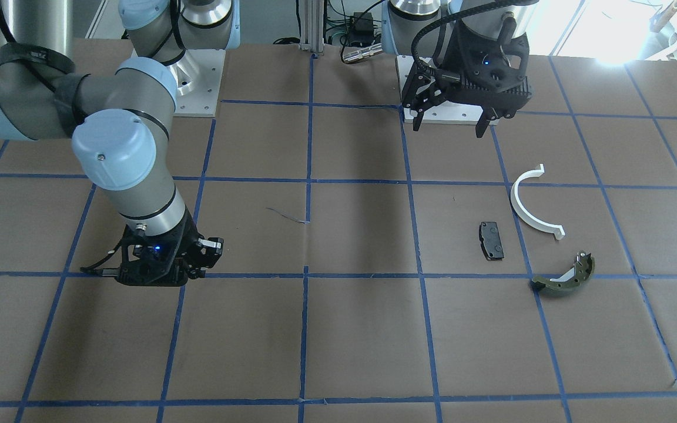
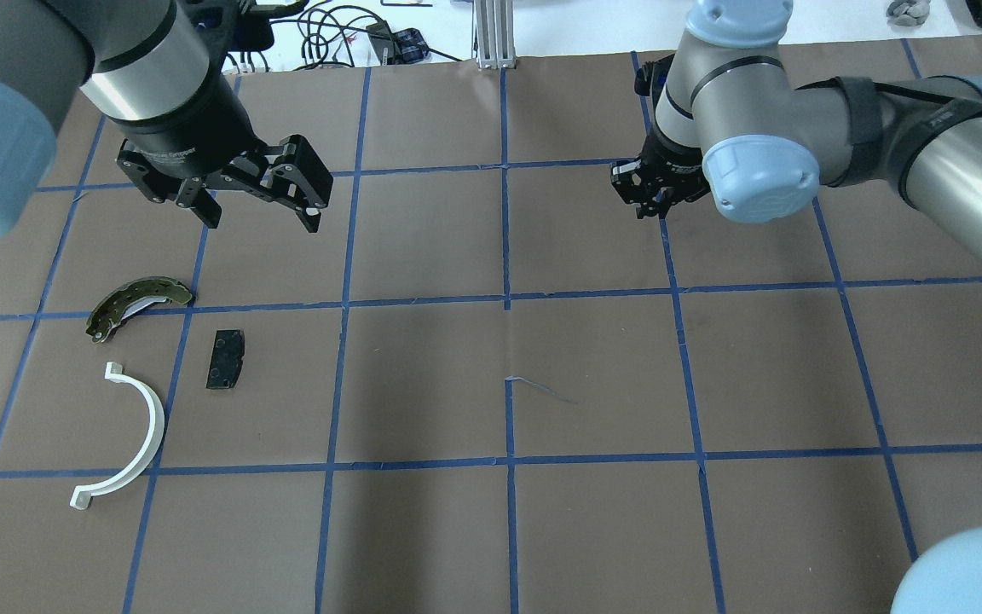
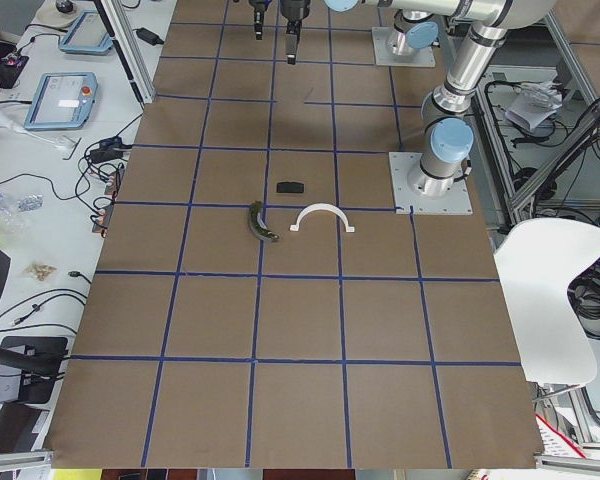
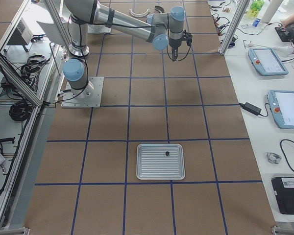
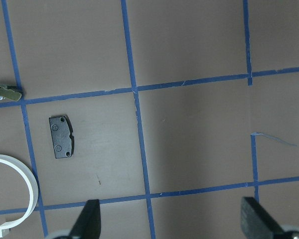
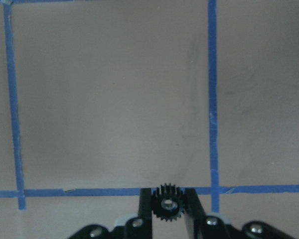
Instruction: Place bearing gear from tray to pile
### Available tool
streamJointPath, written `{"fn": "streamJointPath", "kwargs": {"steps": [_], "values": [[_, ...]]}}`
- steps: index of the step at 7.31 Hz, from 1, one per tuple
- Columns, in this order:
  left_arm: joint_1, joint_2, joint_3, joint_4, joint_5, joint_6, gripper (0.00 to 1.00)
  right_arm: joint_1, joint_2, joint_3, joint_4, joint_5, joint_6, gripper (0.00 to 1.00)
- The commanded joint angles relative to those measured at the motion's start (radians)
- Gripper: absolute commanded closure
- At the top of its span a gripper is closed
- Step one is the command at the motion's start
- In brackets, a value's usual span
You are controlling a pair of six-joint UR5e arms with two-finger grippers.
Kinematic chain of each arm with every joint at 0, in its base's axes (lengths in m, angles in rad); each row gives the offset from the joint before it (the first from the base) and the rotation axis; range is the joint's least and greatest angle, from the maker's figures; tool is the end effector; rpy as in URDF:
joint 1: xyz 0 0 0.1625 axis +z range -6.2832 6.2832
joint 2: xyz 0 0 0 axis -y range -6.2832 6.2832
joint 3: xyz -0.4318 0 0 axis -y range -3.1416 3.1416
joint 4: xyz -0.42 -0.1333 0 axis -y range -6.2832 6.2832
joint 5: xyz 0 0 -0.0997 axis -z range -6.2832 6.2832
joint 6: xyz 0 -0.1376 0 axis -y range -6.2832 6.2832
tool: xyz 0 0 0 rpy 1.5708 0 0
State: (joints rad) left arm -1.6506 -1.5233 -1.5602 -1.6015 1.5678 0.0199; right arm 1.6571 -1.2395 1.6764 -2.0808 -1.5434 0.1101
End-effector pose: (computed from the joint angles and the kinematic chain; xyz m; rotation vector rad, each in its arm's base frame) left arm -0.1733 -0.4900 0.4834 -0.1564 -3.1336 0.0428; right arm 0.1909 -0.6163 0.2632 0.0354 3.1051 -0.1088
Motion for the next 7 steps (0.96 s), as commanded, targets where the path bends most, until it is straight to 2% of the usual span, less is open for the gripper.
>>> {"fn": "streamJointPath", "kwargs": {"steps": [1,2,4,6,7], "values": [[0.000,0.000,0.000,0.000,0.000,0.000,0.00,0.084,0.046,-0.001,-0.013,-0.001,0.103,0.99],[0.000,0.000,0.000,0.000,0.000,0.000,0.00,0.110,0.064,-0.001,-0.065,0.002,0.159,0.96],[0.000,0.000,0.000,0.000,0.000,0.000,0.00,0.246,0.112,0.000,-0.114,0.002,0.246,0.91],[0.000,0.000,0.000,0.000,0.001,0.000,0.00,0.292,0.115,0.009,-0.114,0.002,0.273,0.84],[0.000,0.000,0.000,0.000,0.001,0.000,0.00,0.297,0.120,0.028,-0.161,0.002,0.275,0.82]]}}
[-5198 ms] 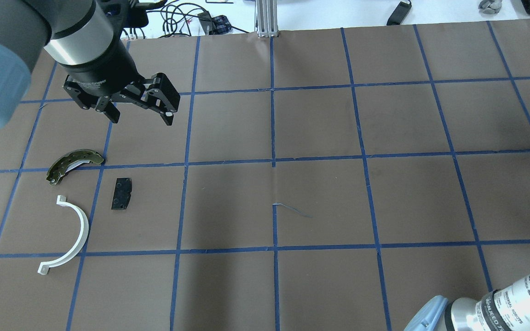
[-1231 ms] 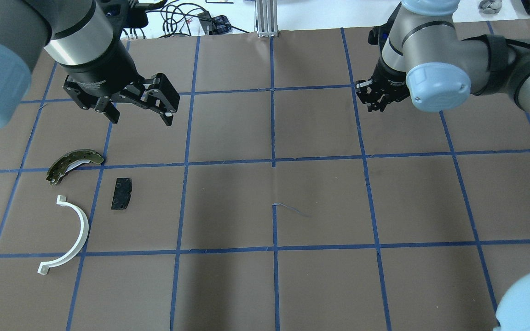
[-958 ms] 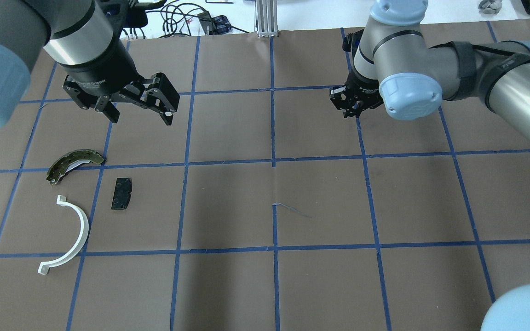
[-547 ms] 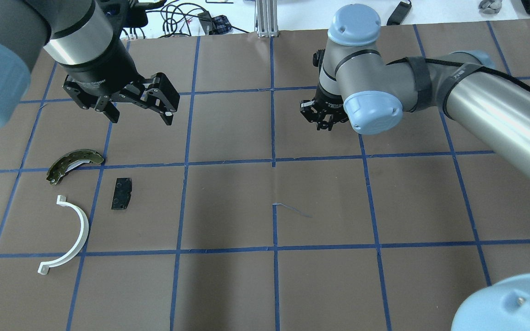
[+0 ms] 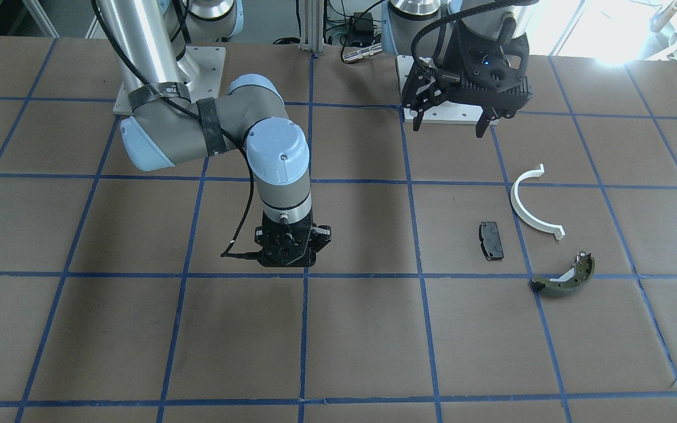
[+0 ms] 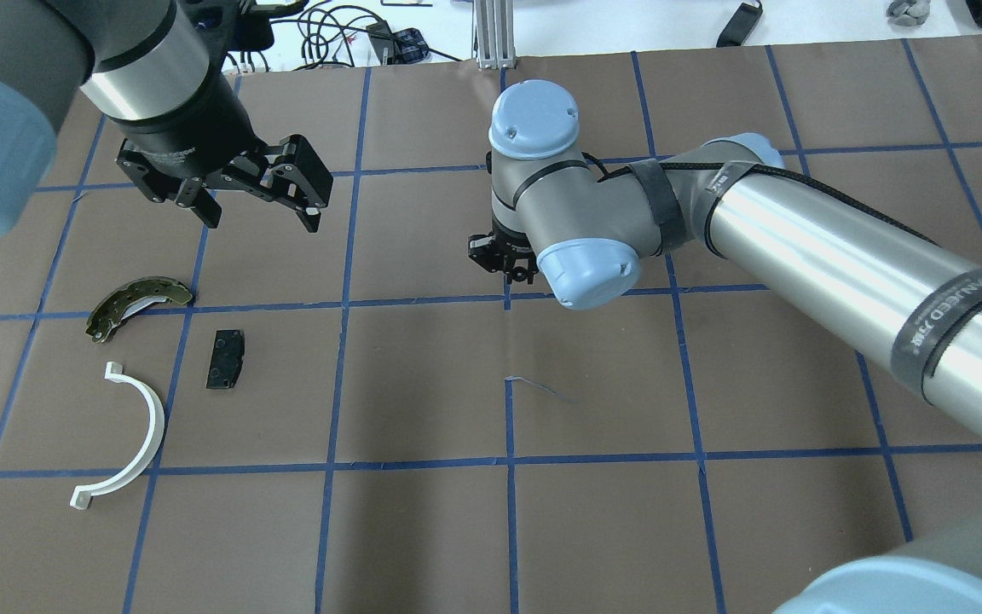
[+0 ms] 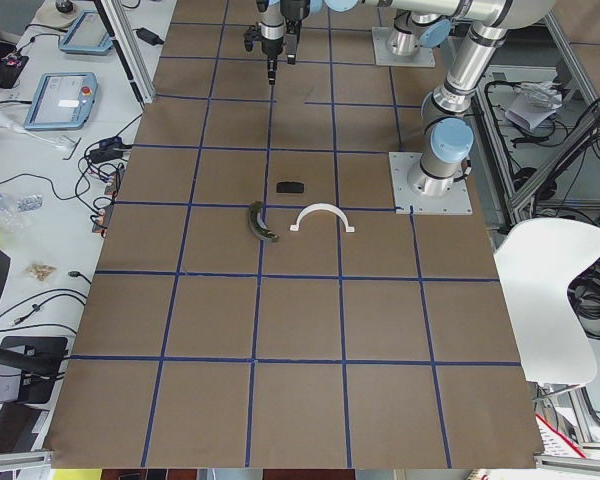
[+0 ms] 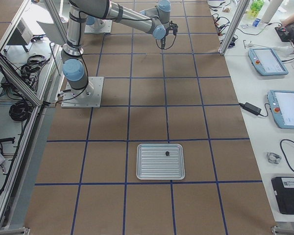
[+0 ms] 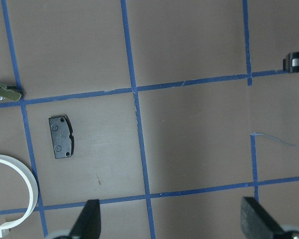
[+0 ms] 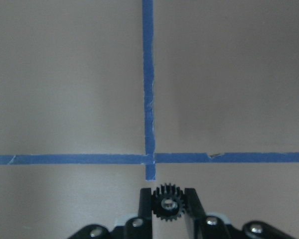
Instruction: Place bearing gear from tray to pile
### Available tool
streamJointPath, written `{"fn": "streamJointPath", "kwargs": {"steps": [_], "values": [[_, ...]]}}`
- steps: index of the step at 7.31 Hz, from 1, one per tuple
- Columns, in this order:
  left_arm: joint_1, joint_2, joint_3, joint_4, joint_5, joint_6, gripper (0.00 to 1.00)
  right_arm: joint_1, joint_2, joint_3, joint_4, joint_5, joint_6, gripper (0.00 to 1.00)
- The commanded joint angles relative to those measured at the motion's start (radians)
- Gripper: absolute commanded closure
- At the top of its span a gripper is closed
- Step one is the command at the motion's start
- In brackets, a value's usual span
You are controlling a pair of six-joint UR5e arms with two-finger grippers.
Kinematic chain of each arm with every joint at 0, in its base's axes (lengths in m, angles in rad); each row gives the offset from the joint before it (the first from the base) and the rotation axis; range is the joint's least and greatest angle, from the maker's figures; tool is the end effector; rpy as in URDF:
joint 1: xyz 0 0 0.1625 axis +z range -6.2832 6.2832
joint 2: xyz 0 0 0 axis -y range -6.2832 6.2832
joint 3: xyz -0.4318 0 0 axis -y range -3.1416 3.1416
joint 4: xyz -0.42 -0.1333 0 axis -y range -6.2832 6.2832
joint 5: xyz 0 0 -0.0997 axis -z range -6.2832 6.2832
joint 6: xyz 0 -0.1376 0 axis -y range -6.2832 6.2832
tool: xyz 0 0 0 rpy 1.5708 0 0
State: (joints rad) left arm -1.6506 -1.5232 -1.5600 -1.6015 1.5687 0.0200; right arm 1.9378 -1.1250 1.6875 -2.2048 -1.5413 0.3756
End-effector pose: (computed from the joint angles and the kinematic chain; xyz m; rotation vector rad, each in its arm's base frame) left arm -0.1732 -0.4900 0.4835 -0.1566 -3.1345 0.0433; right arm 0.3617 -0.5581 0.1980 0.0116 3.0870 -0.0864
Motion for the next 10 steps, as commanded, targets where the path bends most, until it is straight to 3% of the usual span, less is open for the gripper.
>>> {"fn": "streamJointPath", "kwargs": {"steps": [1,2,3,5,8,9,10], "values": [[0.000,0.000,-0.002,0.000,0.001,0.000,0.00,0.023,0.014,0.035,-0.049,0.000,0.009,0.78],[0.000,0.000,-0.002,0.000,0.001,0.000,0.00,0.030,0.016,0.041,-0.049,-0.002,0.011,0.56],[0.000,0.000,-0.002,0.000,-0.001,0.000,0.00,0.033,0.017,0.040,-0.049,-0.003,0.009,0.01],[0.000,0.000,0.000,0.000,-0.006,0.000,0.00,-0.005,-0.013,-0.004,-0.049,-0.023,-0.088,0.00],[0.000,-0.067,0.002,0.002,-0.012,-0.021,0.00,-0.239,-0.071,-0.025,0.037,-0.019,-0.185,0.00],[-0.006,-0.134,0.003,0.077,-0.025,-0.044,0.00,-0.308,-0.105,-0.022,0.077,-0.020,-0.231,0.00],[-0.029,-0.202,0.005,0.150,-0.064,-0.049,0.00,-0.368,-0.139,-0.011,0.121,-0.116,-0.306,0.00]]}}
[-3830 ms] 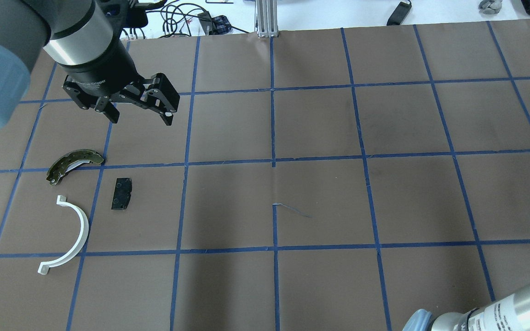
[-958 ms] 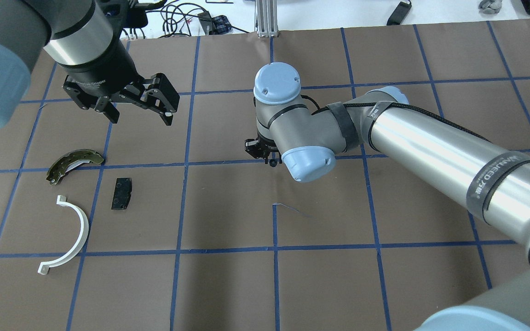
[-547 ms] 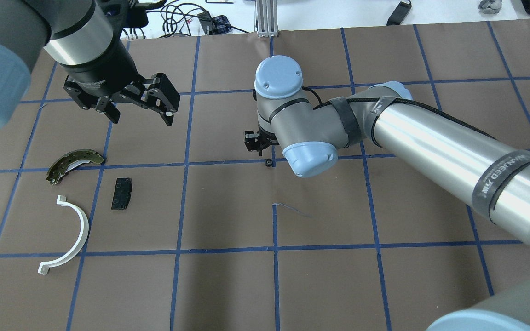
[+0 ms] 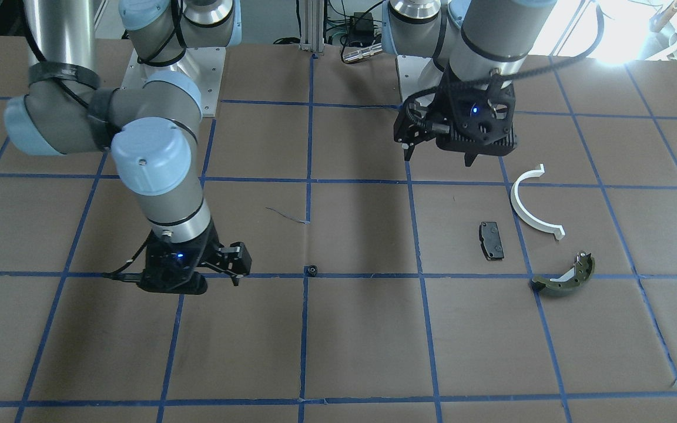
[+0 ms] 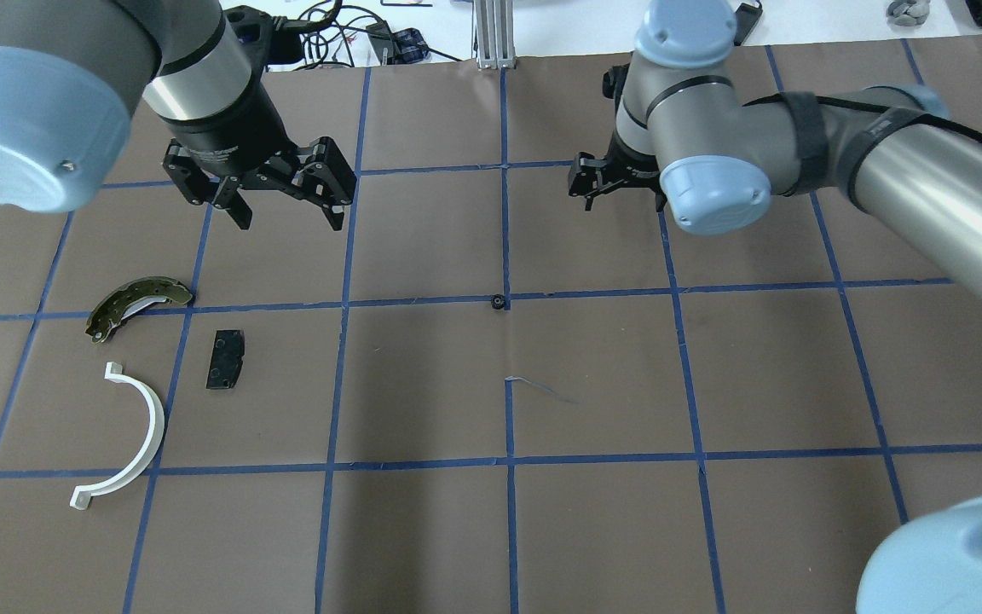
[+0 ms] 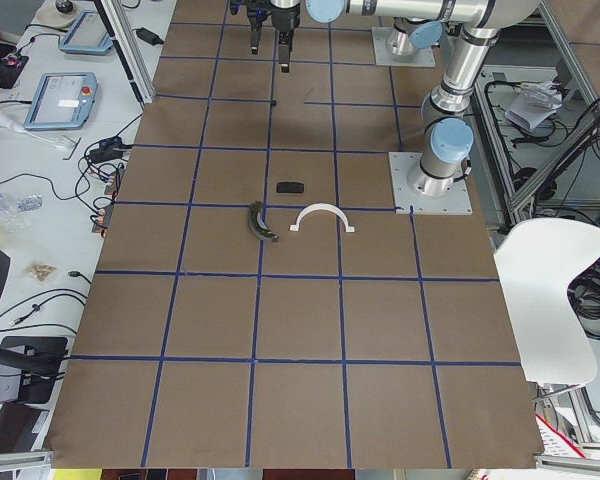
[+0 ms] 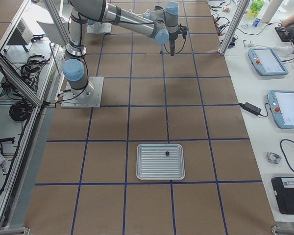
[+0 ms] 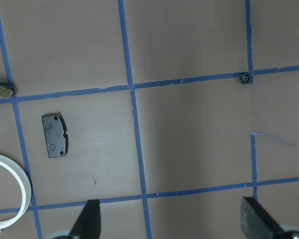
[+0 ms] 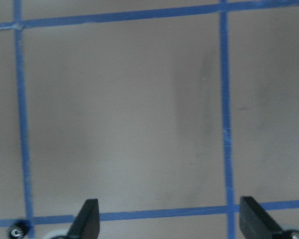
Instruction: Place bearing gear from tray to pile
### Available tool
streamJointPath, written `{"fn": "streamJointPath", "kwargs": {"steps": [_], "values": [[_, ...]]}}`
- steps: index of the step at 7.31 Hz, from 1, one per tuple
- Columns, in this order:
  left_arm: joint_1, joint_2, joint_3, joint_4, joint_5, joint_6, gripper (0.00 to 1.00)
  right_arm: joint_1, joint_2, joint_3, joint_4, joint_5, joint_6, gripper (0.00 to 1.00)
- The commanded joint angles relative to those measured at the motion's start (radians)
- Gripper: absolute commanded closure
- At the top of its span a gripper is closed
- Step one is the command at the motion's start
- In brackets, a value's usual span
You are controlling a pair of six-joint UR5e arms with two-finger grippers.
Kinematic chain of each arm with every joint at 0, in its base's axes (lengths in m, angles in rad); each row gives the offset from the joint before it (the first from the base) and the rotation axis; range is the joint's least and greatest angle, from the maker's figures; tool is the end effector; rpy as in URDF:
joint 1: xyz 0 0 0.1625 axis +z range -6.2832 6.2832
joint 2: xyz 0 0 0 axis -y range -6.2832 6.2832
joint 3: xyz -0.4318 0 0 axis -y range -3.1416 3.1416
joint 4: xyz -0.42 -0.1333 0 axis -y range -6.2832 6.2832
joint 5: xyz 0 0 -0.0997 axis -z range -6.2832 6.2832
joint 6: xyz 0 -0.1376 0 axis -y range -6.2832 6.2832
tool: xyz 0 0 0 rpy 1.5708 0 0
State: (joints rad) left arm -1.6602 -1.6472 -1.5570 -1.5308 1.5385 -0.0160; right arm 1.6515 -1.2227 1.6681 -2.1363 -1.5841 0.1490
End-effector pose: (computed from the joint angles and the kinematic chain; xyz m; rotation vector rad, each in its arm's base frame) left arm -0.1862 -0.5342 0.4270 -0.1136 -3.1082 -0.0378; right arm 0.1828 -0.6291 0.2628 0.1083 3.1334 -0.1897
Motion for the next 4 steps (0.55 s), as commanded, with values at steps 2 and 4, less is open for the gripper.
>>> {"fn": "streamJointPath", "kwargs": {"steps": [2,4], "values": [[-0.125,-0.225,0.002,0.250,-0.025,-0.062,0.00,-0.221,-0.075,0.030,0.058,-0.128,-0.274,0.00],[-0.197,-0.331,0.003,0.383,-0.011,-0.152,0.00,-0.426,-0.075,0.032,0.068,0.010,-0.432,0.00]]}}
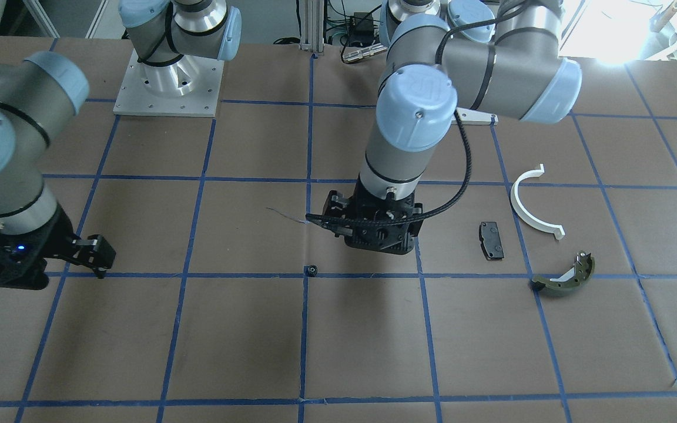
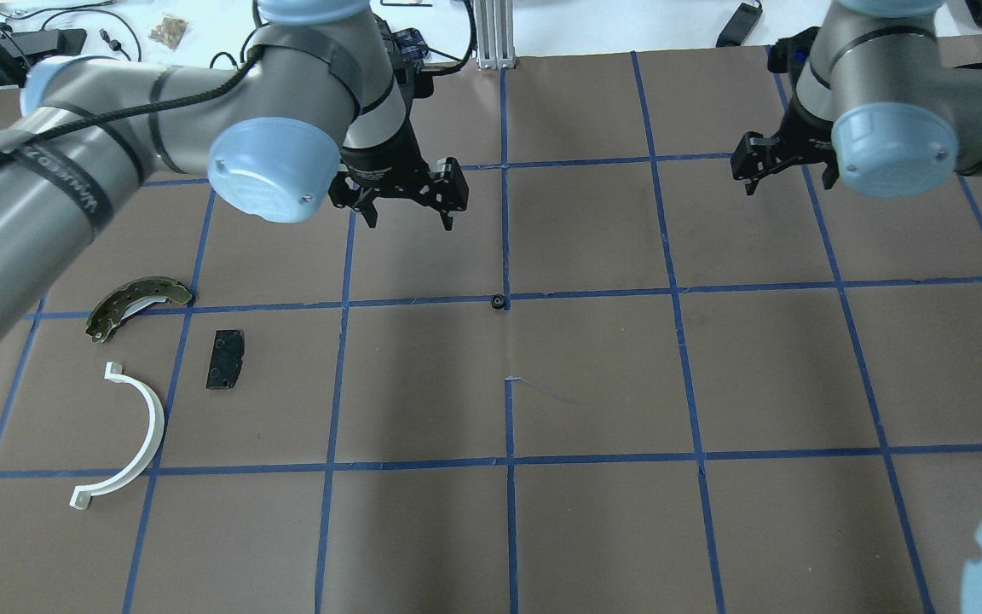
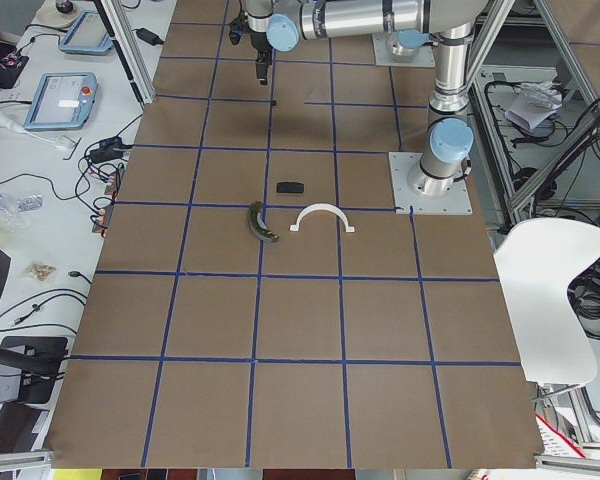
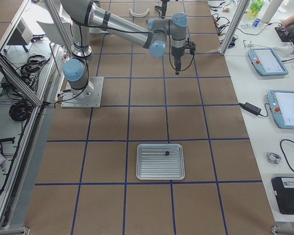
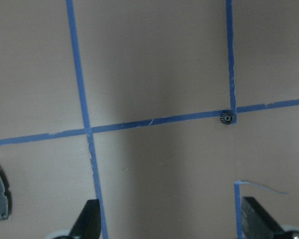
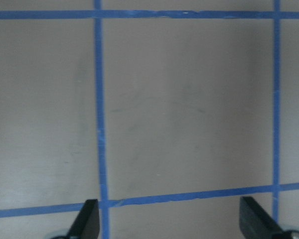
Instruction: Place bearing gear from tray to pile
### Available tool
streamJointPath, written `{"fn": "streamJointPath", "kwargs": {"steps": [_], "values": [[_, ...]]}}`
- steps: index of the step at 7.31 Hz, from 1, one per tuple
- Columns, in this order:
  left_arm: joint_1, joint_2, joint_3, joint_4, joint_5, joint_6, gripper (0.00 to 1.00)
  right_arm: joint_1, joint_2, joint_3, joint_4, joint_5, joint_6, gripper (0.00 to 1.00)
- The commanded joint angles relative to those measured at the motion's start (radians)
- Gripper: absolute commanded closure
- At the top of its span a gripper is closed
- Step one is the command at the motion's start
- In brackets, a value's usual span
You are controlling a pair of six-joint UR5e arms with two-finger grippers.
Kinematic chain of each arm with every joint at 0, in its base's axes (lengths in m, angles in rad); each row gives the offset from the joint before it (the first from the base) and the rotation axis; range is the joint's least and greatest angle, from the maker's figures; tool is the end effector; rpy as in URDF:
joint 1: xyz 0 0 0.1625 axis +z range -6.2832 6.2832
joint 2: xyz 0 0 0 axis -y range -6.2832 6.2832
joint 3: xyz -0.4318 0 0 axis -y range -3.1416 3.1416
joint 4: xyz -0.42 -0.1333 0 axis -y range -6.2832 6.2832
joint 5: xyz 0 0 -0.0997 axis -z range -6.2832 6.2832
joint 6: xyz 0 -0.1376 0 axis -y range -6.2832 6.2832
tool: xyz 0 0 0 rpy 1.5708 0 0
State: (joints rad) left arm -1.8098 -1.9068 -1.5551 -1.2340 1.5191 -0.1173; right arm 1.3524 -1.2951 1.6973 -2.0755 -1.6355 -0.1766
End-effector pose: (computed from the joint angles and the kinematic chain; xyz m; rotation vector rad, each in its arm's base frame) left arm -0.2886 -0.5914 0.3022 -0.1884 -3.0820 0.0109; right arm -0.0123 -0.6295 0.2872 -0.0689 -3.0544 0.1343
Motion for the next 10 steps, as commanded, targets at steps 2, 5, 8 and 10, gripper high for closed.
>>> {"fn": "streamJointPath", "kwargs": {"steps": [2,5,8,10], "values": [[-0.091,-0.141,0.000,0.162,0.022,-0.120,0.00,-0.287,0.000,0.001,0.009,0.065,-0.309,0.00],[-0.126,-0.228,-0.017,0.209,0.055,-0.154,0.00,-0.427,0.091,-0.014,-0.052,0.086,-0.534,0.00],[-0.128,-0.268,-0.046,0.257,0.042,-0.209,0.00,-0.548,0.146,-0.057,-0.071,0.119,-0.719,0.00],[-0.132,-0.278,-0.046,0.275,0.041,-0.211,0.14,-0.659,0.222,-0.059,-0.119,0.128,-0.809,0.00]]}}
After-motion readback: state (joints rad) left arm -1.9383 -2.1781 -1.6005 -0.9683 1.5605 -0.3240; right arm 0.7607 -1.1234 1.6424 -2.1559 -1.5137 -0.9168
